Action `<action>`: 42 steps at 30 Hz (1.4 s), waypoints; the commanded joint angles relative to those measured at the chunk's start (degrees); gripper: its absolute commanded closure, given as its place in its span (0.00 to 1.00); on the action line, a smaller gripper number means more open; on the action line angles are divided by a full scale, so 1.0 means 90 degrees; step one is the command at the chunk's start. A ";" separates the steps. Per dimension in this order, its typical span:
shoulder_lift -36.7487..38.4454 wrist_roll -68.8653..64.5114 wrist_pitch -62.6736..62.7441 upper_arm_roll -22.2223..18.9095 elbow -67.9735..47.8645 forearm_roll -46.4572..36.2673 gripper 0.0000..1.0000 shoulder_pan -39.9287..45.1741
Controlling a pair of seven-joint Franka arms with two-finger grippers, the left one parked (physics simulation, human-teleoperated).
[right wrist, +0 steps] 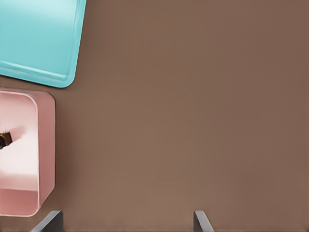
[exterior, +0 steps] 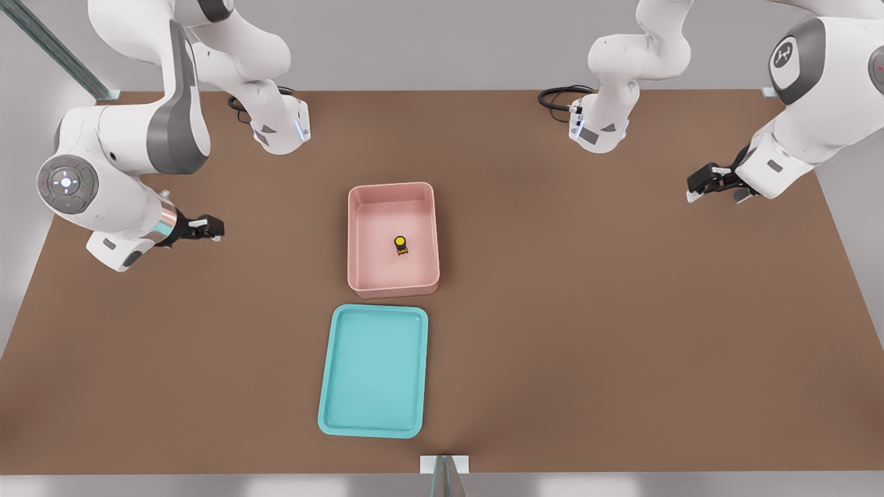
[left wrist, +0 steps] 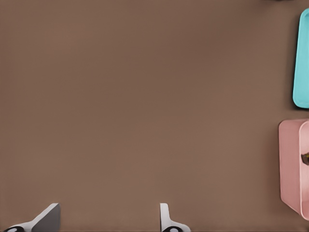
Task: The left arm remains still, and the right arm places the button from the box into the tray
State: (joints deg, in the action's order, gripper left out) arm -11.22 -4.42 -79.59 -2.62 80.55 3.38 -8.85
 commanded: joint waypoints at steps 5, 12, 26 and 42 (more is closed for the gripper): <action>-0.0784 0.2520 -0.0306 0.1366 -0.0004 -0.0160 0.00 -0.1711; -0.1673 0.5881 -0.5541 0.1366 0.2212 -0.0141 0.00 -0.3333; -0.1800 0.5579 -0.7348 0.1288 0.4224 -0.0005 0.00 -0.3128; -0.1976 0.5129 -0.7387 0.1288 0.4293 0.0211 0.46 -0.3001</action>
State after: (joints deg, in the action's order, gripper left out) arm -29.05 37.40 -145.57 8.96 119.21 4.90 -35.86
